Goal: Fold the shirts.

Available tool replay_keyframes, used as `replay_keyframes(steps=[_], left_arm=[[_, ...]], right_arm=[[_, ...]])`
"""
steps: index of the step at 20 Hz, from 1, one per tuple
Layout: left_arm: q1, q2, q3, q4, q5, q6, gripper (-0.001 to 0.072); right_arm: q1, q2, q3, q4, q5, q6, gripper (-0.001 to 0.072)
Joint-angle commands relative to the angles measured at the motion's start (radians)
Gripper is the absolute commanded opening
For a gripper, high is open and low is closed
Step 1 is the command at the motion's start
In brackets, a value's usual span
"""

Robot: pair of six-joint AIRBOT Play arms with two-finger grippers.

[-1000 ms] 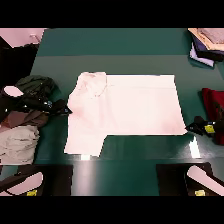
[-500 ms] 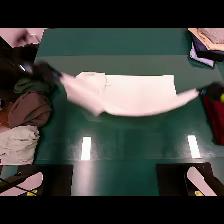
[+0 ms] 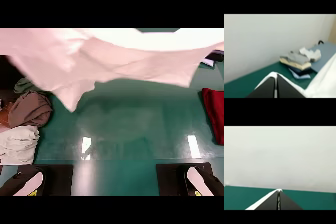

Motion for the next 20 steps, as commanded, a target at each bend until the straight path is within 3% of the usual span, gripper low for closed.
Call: replay_keyframes(steps=[1, 4, 7, 12, 16, 20], left_arm=[[0.000, 0.140, 0.021, 0.042, 0.146, -0.005, 0.0029], [0.000, 0.151, 0.016, 0.062, 0.121, -0.006, 0.0029], [0.000, 0.137, -0.163, 0.132, 0.040, -0.062, 0.0029], [0.000, -0.006, -0.554, 0.129, -0.091, -0.075, 0.0029], [0.000, -0.248, -0.609, 0.133, -0.114, -0.064, 0.0030], [0.000, -0.462, -0.609, 0.132, -0.045, 0.036, 0.0030]], right_arm=[[-0.091, 0.009, 0.177, -0.105, 0.086, 0.081, 0.0010], [-0.169, 0.049, 0.108, -0.112, 0.120, 0.090, 0.0009], [-0.218, 0.053, 0.002, -0.164, 0.195, 0.117, 0.0009], [-0.180, -0.174, -0.018, -0.166, 0.428, 0.180, 0.0009], [0.042, -0.423, -0.018, -0.457, 0.542, 0.220, 0.0009], [0.224, -0.645, -0.018, -0.610, 0.456, 0.220, 0.0009]])
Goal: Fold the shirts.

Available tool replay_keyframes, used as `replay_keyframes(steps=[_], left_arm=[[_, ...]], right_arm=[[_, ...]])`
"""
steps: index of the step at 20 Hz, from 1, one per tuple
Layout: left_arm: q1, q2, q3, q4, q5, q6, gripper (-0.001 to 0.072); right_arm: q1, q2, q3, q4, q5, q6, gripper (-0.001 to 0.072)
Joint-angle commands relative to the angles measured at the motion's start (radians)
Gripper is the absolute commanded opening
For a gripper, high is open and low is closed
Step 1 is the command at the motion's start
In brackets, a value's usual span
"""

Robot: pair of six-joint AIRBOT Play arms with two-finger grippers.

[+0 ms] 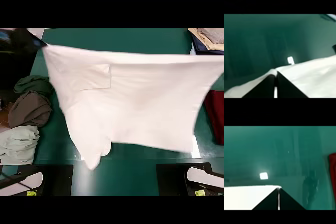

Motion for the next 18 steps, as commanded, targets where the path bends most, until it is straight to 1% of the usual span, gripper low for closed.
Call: replay_keyframes(steps=[1, 3, 5, 7, 9, 10, 12, 14, 18], left_arm=[[0.001, -0.179, -0.018, -0.009, 0.061, 0.094, 0.0030], [0.001, -0.235, -0.018, -0.028, 0.130, 0.148, 0.0030], [0.001, -0.269, -0.018, -0.035, 0.214, 0.185, 0.0030], [0.001, -0.287, -0.018, -0.036, 0.308, 0.203, 0.0030], [0.001, -0.301, -0.018, -0.036, 0.394, 0.203, 0.0030], [0.001, -0.310, -0.018, -0.035, 0.414, 0.204, 0.0030], [0.001, -0.326, -0.018, -0.026, 0.414, 0.215, 0.0030], [0.001, -0.341, -0.018, 0.005, 0.369, 0.229, 0.0030], [0.001, -0.344, -0.018, 0.173, 0.181, 0.228, 0.0030]], right_arm=[[0.152, -0.197, 0.000, -0.167, -0.074, 0.013, 0.0009], [0.202, -0.270, 0.000, -0.183, -0.199, 0.021, 0.0009], [0.243, -0.323, 0.000, -0.229, -0.319, 0.066, 0.0009], [0.273, -0.360, 0.000, -0.253, -0.411, 0.083, 0.0009], [0.291, -0.389, 0.000, -0.253, -0.467, 0.084, 0.0010], [0.298, -0.400, 0.000, -0.253, -0.482, 0.084, 0.0009], [0.299, -0.415, 0.000, -0.253, -0.501, 0.084, 0.0009], [0.299, -0.428, -0.001, -0.253, -0.487, 0.083, 0.0009], [0.299, -0.442, -0.001, -0.253, -0.389, 0.082, 0.0009]])
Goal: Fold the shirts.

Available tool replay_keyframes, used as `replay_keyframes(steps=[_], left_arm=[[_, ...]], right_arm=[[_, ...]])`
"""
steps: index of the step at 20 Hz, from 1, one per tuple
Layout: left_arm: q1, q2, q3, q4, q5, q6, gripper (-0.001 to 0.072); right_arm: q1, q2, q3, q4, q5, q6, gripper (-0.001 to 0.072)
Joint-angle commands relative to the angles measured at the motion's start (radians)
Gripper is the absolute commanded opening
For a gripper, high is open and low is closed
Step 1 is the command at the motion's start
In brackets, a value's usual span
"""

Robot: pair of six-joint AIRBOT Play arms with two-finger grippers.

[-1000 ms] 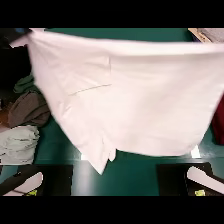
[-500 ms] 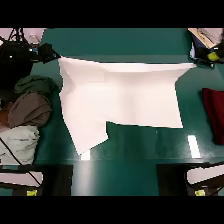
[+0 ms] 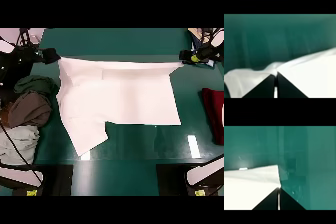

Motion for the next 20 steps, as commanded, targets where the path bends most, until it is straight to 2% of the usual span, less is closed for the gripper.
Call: replay_keyframes(steps=[1, 3, 6, 8, 11, 14, 16, 17, 18, 19, 20], left_arm=[[0.001, -0.008, 0.000, 0.156, -0.169, 0.007, 0.0030], [0.000, -0.008, 0.000, 0.227, -0.248, 0.007, 0.0030], [0.000, -0.012, -0.012, 0.245, -0.315, 0.007, 0.0030], [0.000, -0.012, -0.044, 0.244, -0.323, 0.006, 0.0030], [0.000, -0.012, -0.094, 0.244, -0.321, 0.000, 0.0030], [0.000, -0.012, -0.127, 0.244, -0.323, -0.002, 0.0031], [0.001, -0.011, -0.127, 0.244, -0.325, -0.045, 0.0034], [0.001, -0.011, -0.127, 0.245, -0.333, -0.060, 0.0253], [0.001, -0.011, -0.127, 0.244, -0.345, -0.073, 0.0575], [0.001, -0.011, -0.126, 0.246, -0.358, -0.097, 0.0611], [0.004, -0.008, -0.126, 0.246, -0.379, -0.114, 0.0605]], right_arm=[[0.002, -0.014, 0.000, -0.003, 0.080, 0.002, 0.0009], [0.002, -0.014, 0.000, -0.004, 0.134, -0.002, 0.0009], [0.003, -0.022, -0.001, -0.002, 0.200, -0.002, 0.0009], [0.009, -0.038, -0.003, -0.002, 0.243, -0.002, 0.0009], [0.033, -0.043, -0.003, -0.003, 0.208, -0.002, 0.0009], [0.053, -0.064, -0.003, -0.002, 0.235, -0.002, 0.0011], [0.053, -0.068, -0.003, 0.000, 0.245, -0.002, 0.0016], [0.053, -0.064, -0.003, 0.000, 0.254, -0.002, 0.0030], [0.052, -0.060, -0.002, 0.000, 0.265, -0.002, 0.0197], [0.047, -0.054, -0.002, 0.002, 0.280, -0.003, 0.0367], [0.040, -0.042, -0.002, 0.003, 0.304, -0.018, 0.0369]])
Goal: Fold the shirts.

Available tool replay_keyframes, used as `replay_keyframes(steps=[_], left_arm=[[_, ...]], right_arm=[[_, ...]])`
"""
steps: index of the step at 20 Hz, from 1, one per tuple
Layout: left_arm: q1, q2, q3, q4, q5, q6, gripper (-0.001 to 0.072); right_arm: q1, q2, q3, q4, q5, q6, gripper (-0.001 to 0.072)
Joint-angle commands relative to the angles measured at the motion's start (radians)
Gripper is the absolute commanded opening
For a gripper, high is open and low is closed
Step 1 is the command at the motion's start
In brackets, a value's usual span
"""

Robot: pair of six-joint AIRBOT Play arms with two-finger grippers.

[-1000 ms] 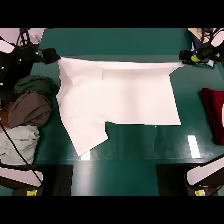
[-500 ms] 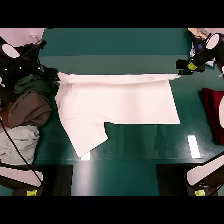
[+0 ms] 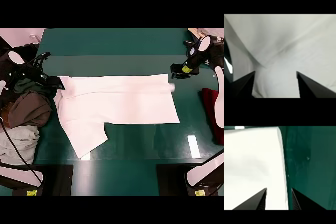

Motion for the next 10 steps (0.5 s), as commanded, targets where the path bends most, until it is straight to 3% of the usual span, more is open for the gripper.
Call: replay_keyframes(steps=[1, 5, 10], left_arm=[[0.009, 0.013, -0.003, 0.004, -0.066, -0.075, 0.0605], [0.038, 0.171, -0.103, -0.001, -0.079, -0.100, 0.0605], [0.038, 0.552, -0.659, -0.139, 0.079, -0.156, 0.0605]], right_arm=[[-0.018, 0.028, 0.001, 0.021, 0.071, -0.035, 0.0367], [-0.093, 0.098, 0.000, 0.236, 0.199, -0.114, 0.0364], [-0.122, 0.142, 0.000, 0.301, 0.205, -0.119, 0.0364]])
